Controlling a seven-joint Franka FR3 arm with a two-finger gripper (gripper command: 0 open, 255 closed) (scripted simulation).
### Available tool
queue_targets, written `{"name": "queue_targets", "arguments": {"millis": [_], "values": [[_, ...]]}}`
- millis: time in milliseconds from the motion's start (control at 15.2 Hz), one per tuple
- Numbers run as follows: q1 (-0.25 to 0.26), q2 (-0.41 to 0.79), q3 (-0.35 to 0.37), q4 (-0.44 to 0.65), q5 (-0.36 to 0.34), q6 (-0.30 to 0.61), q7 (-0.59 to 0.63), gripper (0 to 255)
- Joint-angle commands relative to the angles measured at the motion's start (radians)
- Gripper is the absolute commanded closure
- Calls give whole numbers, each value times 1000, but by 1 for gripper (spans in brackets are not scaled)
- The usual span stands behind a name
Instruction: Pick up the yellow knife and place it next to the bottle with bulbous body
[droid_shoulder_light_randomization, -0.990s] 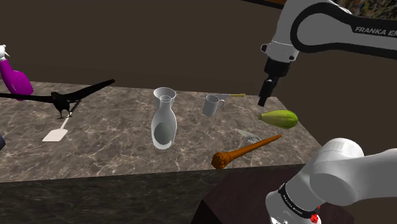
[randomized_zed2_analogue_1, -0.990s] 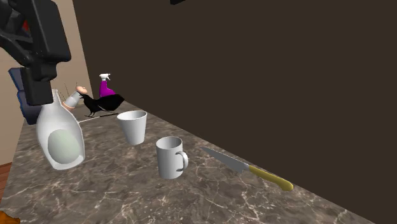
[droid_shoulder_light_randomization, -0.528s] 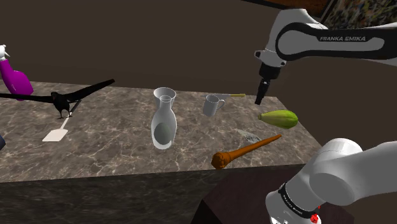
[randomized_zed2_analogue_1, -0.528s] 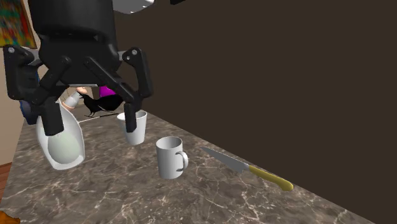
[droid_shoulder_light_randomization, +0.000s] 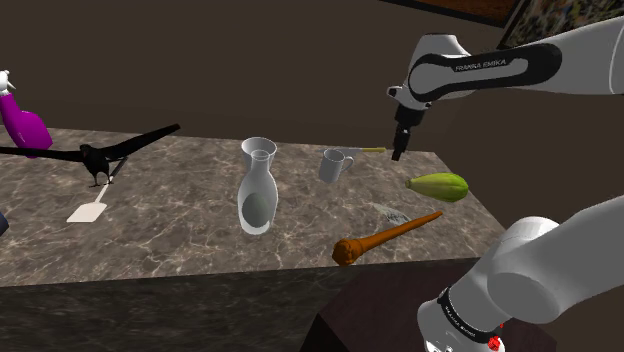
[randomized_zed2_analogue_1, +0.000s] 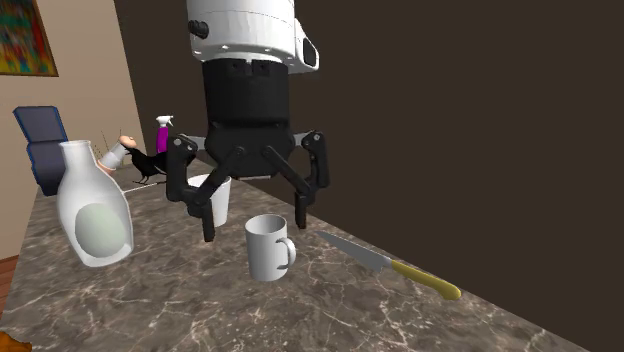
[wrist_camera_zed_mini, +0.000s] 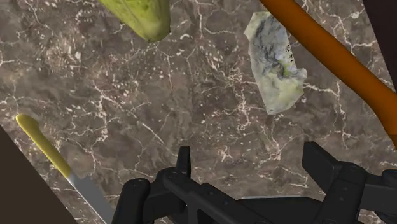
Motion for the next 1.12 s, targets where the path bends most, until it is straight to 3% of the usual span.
{"name": "queue_targets", "arguments": {"millis": [0,528,1056], "values": [[7,83,-36,37,16,54,-82,0],[2,419,-106,250,176,177,-410,0],[-96,755,-51,560,346,191,-684,0]]}}
